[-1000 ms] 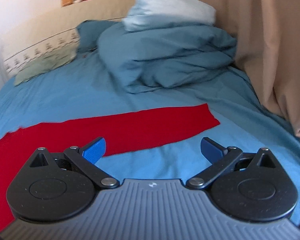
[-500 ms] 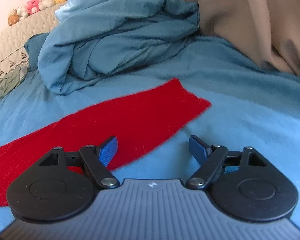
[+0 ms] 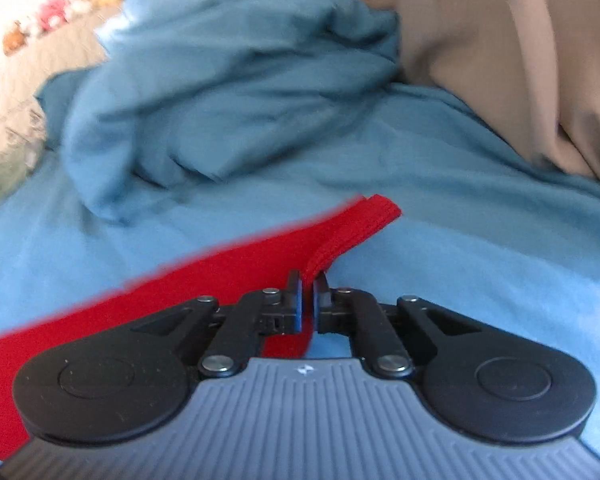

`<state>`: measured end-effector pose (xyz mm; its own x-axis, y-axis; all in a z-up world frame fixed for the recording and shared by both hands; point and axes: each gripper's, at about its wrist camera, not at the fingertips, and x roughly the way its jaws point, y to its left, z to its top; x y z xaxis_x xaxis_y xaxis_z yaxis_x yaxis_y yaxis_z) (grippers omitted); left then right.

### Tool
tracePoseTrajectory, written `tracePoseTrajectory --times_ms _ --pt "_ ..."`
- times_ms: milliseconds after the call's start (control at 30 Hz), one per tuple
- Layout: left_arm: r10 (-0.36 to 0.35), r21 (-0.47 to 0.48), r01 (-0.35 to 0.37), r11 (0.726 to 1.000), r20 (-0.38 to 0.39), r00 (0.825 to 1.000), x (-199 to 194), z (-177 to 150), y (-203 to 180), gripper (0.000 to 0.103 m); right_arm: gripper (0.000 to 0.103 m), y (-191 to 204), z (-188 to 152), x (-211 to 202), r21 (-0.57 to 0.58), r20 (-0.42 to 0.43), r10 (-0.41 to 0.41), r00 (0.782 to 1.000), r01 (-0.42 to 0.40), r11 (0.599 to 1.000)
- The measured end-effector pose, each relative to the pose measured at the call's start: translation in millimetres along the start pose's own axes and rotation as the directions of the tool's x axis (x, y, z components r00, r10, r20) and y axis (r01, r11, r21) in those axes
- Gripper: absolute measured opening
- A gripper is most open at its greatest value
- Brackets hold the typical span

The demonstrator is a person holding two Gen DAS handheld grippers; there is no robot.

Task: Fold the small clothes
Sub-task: 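Move the right gripper to a sweater sleeve cuff and close on it, then fold the held sleeve across the sweater body and open the right gripper, then grasp the other sleeve cuff with the left gripper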

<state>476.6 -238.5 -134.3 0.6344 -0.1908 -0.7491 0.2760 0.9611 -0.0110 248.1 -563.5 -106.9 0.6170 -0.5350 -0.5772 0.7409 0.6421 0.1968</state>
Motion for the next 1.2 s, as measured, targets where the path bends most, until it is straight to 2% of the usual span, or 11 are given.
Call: tracePoseTrajectory --times_ms 133,233,333,500,600,733,900,1033,1067,1133,1200 --pt "0.038 -0.016 -0.037 0.999 0.066 0.997 -32 9 44 0.103 0.02 57 33 -38 -0.053 0.04 0.172 0.984 -0.17 0.984" --pt "0.048 -0.049 -0.044 0.998 0.081 0.996 -56 13 86 0.103 0.02 123 44 -72 -0.097 0.054 0.341 0.939 -0.335 0.937" --pt "0.088 -0.088 -0.078 0.993 0.108 0.99 -81 8 133 0.103 0.02 201 31 -103 -0.133 0.027 0.516 0.856 -0.509 0.851" --pt "0.205 -0.161 -0.187 0.969 0.108 0.973 -107 -18 206 0.103 0.02 326 -53 -129 -0.176 -0.137 0.733 0.667 -0.744 0.644" --pt "0.232 -0.19 -0.209 0.959 0.108 0.967 -112 -40 239 0.103 0.02 380 -133 -125 -0.222 -0.301 0.723 0.622 -0.783 0.582" --pt "0.196 -0.217 -0.175 0.96 0.079 0.977 -109 -67 257 0.103 0.02 404 -216 -120 -0.315 -0.421 0.655 0.627 -0.779 0.542" --pt "0.137 -0.224 -0.117 0.967 0.074 0.988 -104 -82 258 0.103 0.026 394 -233 -119 -0.36 -0.431 0.652 0.624 -0.781 0.51" --pt "0.072 -0.192 -0.053 0.98 0.094 0.993 -98 -80 247 0.103 0.092 372 -218 -127 -0.418 -0.378 0.667 0.642 -0.761 0.496" --pt "0.053 -0.179 -0.033 0.983 0.108 0.993 -97 -77 243 0.103 0.097 362 -211 -131 -0.452 -0.345 0.659 0.669 -0.734 0.508" --pt "0.025 -0.135 -0.008 0.991 0.126 0.992 -94 -72 230 0.103 0.099 339 -198 -135 -0.478 -0.33 0.657 0.678 -0.72 0.503" --pt "-0.003 -0.086 0.016 0.996 0.143 0.99 -89 -65 216 0.103 0.099 313 -182 -135 -0.507 -0.314 0.628 0.712 -0.685 0.523"
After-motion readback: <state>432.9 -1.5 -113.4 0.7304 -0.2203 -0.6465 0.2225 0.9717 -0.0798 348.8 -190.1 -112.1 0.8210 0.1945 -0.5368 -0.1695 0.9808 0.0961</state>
